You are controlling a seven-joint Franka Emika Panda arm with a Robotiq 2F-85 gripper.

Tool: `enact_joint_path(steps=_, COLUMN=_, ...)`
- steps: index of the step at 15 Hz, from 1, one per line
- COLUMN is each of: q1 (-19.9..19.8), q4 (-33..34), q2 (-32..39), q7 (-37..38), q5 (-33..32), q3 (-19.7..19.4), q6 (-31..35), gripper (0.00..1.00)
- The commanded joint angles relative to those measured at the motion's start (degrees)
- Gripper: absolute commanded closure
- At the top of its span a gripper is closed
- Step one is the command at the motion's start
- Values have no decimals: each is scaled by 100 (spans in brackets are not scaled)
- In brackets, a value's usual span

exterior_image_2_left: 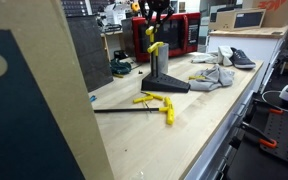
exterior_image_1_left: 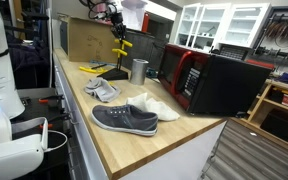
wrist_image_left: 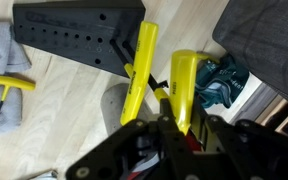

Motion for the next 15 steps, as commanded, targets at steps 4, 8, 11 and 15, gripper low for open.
enact_joint_path(steps=4, q1=-140, q4=-282, q2=-189, q7=71, q5=-209, q3=19, q6=364, gripper=94)
enact_joint_path(steps=8, q1=-233, q4=-413, q2=-182, q7=116, q5=-443, q3=9, q6=441, gripper=94)
enact_joint_path(steps=11, q1=-307, q4=-498, q2=-160, q7=147, q5=-573, q3=6, q6=554, gripper=94)
enact_joint_path(steps=15, q1=-362, q4=-539, q2=-155, q7=237, q5=-595, q3=11, q6=632, gripper=50)
